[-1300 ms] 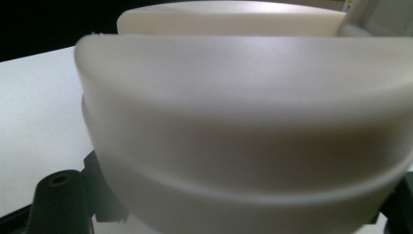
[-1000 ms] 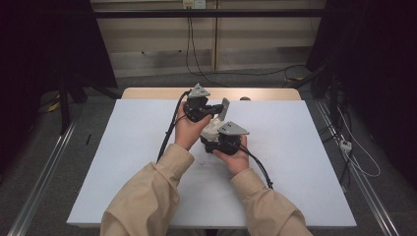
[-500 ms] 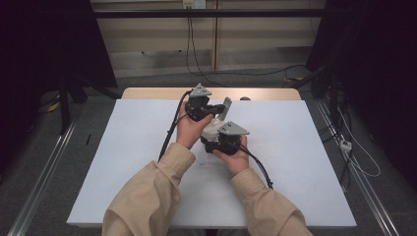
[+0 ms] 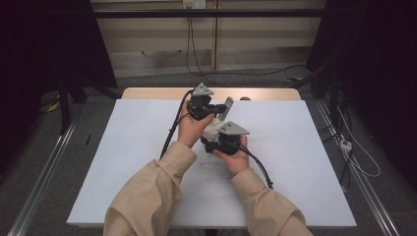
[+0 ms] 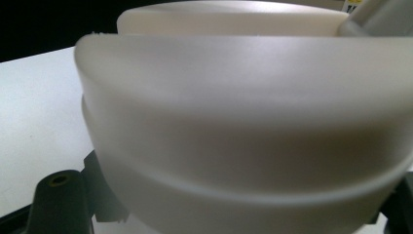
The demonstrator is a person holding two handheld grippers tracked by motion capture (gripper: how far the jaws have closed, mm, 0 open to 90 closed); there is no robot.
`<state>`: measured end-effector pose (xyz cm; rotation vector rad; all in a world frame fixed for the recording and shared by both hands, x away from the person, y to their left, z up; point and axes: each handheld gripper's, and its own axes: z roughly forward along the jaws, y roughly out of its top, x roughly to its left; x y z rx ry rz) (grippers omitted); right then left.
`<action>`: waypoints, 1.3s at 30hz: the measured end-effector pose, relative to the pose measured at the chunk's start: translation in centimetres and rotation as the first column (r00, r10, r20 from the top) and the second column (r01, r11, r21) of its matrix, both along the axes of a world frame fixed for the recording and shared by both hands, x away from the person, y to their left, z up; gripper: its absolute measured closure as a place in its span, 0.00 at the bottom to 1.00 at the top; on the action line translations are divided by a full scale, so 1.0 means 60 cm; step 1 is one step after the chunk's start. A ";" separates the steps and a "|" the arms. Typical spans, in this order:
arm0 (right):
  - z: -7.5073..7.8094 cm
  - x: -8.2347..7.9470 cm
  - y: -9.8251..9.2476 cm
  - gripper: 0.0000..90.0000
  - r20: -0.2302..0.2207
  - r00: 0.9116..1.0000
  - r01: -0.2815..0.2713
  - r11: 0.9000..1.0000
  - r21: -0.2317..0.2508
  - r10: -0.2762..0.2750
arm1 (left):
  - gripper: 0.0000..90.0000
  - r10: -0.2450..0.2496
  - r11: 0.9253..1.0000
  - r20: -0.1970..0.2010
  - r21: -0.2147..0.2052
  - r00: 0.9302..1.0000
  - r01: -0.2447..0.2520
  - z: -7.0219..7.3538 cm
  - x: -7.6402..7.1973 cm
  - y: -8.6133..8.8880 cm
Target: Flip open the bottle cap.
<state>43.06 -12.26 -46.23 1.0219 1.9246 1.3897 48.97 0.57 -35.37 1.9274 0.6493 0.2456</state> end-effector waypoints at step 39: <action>0.000 0.000 -0.001 0.21 -0.004 1.000 0.002 1.000 0.003 -0.002 | 1.00 -0.019 1.000 -0.027 0.002 0.999 0.019 -0.008 0.012 -0.008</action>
